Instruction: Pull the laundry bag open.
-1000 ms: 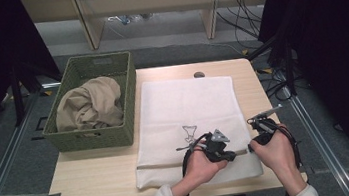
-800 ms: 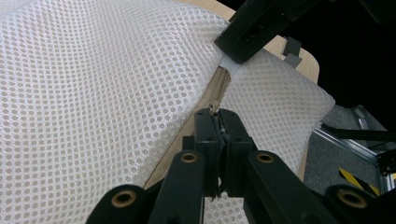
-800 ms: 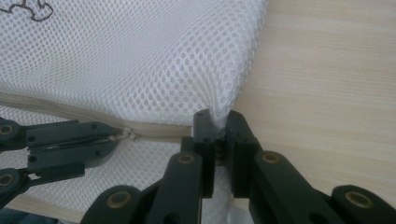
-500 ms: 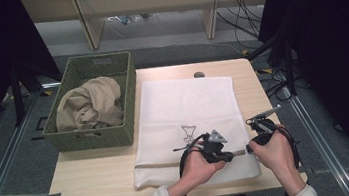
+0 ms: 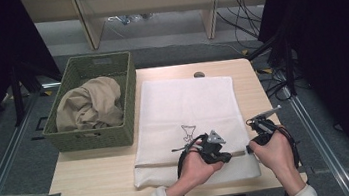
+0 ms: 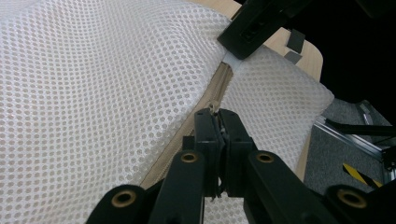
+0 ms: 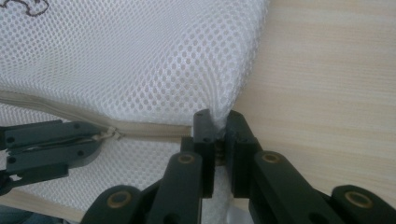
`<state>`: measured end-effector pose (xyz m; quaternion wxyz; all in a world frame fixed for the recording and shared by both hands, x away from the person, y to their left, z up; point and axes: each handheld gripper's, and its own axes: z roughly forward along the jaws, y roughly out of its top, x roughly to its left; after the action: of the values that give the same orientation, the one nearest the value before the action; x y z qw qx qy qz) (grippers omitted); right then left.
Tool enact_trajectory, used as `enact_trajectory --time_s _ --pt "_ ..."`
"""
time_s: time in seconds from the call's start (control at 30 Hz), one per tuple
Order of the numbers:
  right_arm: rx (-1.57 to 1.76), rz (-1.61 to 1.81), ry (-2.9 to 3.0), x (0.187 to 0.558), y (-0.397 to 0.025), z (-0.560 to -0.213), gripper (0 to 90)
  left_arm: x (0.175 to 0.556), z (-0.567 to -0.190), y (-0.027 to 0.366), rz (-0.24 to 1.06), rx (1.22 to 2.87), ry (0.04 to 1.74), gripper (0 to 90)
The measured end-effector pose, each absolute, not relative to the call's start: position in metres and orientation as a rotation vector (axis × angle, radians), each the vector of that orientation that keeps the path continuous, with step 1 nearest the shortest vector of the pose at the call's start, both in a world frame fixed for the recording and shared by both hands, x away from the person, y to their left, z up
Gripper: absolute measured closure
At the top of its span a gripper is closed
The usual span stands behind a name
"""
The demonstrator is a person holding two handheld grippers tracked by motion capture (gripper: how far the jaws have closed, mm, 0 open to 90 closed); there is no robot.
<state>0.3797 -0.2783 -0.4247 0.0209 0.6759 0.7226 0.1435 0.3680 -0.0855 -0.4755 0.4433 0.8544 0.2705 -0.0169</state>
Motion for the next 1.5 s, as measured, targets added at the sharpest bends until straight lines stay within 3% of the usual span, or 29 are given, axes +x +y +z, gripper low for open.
enact_trajectory --time_s 1.5 --pt "2.078 0.397 2.224 0.381 -0.277 -0.433 85.0 0.369 -0.475 -0.051 -0.023 2.138 0.711 86.8"
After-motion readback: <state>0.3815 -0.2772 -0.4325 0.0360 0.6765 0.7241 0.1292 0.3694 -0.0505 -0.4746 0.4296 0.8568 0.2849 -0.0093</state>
